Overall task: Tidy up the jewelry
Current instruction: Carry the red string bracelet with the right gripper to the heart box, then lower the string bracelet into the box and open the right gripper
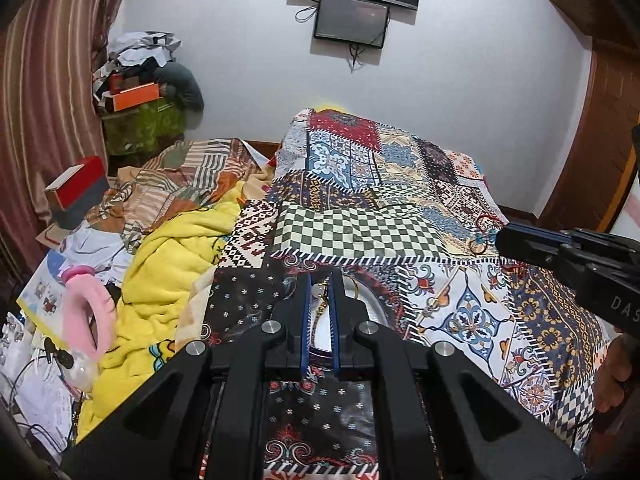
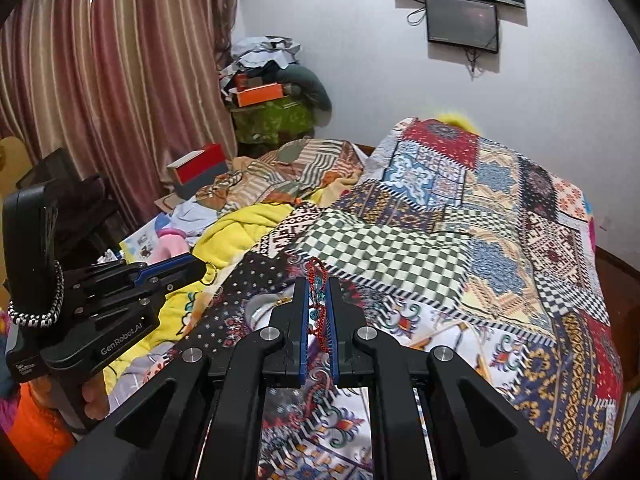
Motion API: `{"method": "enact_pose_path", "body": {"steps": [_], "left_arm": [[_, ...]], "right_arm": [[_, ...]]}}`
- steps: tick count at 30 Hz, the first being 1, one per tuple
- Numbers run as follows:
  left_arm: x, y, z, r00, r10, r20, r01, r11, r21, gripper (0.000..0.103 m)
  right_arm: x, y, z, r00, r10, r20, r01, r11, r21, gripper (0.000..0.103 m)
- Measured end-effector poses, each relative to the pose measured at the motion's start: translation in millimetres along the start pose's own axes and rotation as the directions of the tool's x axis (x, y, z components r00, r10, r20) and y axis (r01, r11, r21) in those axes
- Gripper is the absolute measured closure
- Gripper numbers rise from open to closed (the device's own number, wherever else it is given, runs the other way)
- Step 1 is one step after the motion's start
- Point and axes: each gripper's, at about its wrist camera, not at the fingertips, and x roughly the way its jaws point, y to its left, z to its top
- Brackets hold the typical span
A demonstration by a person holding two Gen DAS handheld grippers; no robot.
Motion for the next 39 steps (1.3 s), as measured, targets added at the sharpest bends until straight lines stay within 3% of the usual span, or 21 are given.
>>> {"method": "enact_pose_path", "body": {"steps": [17,39], "left_arm": [[56.0,8.9,-17.8,0.995,-0.044,-0.092,0.043,0.999,-0.012,0.096],[101.0,3.5,-30.0,0.985,-0.061,-0.163,0.066,0.998,0.022,0.096]], "right_arm": [[56.3,10.3,2.5,0.996,0.049,-0.079,-0.050,0.999,-0.009,0.096],[122.4,-1.7,-14.3,0.971,0.057,-0.231,-0.052,0.998,0.030,0.096]]}}
